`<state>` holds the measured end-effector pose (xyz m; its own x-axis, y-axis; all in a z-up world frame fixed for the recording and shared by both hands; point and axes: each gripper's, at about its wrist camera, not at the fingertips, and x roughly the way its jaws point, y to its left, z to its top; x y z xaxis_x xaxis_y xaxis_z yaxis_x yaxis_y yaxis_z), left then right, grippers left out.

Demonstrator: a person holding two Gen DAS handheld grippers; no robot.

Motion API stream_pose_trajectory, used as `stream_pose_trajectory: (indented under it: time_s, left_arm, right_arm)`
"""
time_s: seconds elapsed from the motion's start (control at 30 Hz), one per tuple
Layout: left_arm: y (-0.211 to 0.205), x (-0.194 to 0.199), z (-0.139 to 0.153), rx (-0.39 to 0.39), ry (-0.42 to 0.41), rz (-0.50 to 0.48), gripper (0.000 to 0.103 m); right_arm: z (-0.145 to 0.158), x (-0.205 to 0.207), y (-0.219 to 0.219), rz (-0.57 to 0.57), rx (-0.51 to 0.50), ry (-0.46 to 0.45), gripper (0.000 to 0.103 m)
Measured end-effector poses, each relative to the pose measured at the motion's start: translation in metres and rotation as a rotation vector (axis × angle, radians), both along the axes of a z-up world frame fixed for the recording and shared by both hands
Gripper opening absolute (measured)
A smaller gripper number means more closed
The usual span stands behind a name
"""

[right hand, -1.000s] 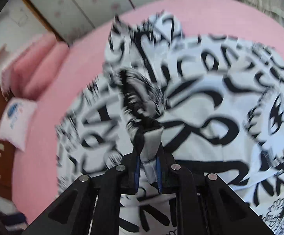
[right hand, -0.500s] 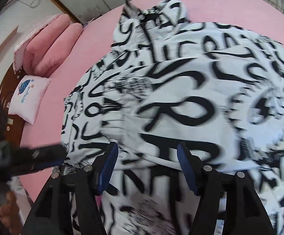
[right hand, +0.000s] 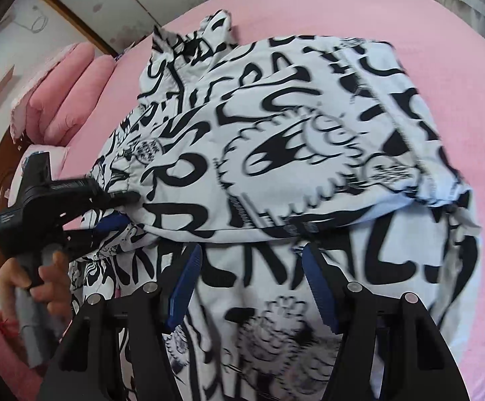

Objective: Fold large clothes
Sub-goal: 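Fold the sleeve across the jacket front with the right tool while the left tool grasps the cuff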

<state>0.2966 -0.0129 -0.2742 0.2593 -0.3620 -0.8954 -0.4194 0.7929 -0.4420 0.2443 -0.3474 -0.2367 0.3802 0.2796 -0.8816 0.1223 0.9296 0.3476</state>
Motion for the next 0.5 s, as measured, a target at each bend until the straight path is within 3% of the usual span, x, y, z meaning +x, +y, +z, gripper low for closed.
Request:
stream_pose_trajectory:
  time_s: [0.13, 0.2, 0.3, 0.43, 0.5]
  left_arm:
    - [-0.008, 0.008, 0.036, 0.058, -0.129, -0.01, 0.011]
    - [-0.014, 0.014, 0.061, 0.126, -0.197, -0.019, 0.011]
    - [-0.012, 0.022, 0.076, 0.183, -0.24, -0.004, 0.011]
    - [-0.004, 0.029, 0.059, 0.24, -0.152, 0.019, 0.011]
    - [-0.002, 0.028, 0.038, 0.253, -0.1, 0.033, 0.011]
  right_arm:
    - [0.005, 0.0, -0.016, 0.01, 0.001, -0.011, 0.064]
    - [0.008, 0.002, -0.021, 0.017, 0.009, -0.026, 0.064]
    - [0.009, 0.008, -0.022, 0.035, 0.013, -0.039, 0.063]
    - [0.007, 0.011, -0.021, 0.053, 0.02, -0.045, 0.059]
    - [0.004, 0.013, -0.02, 0.066, 0.024, -0.037, 0.045]
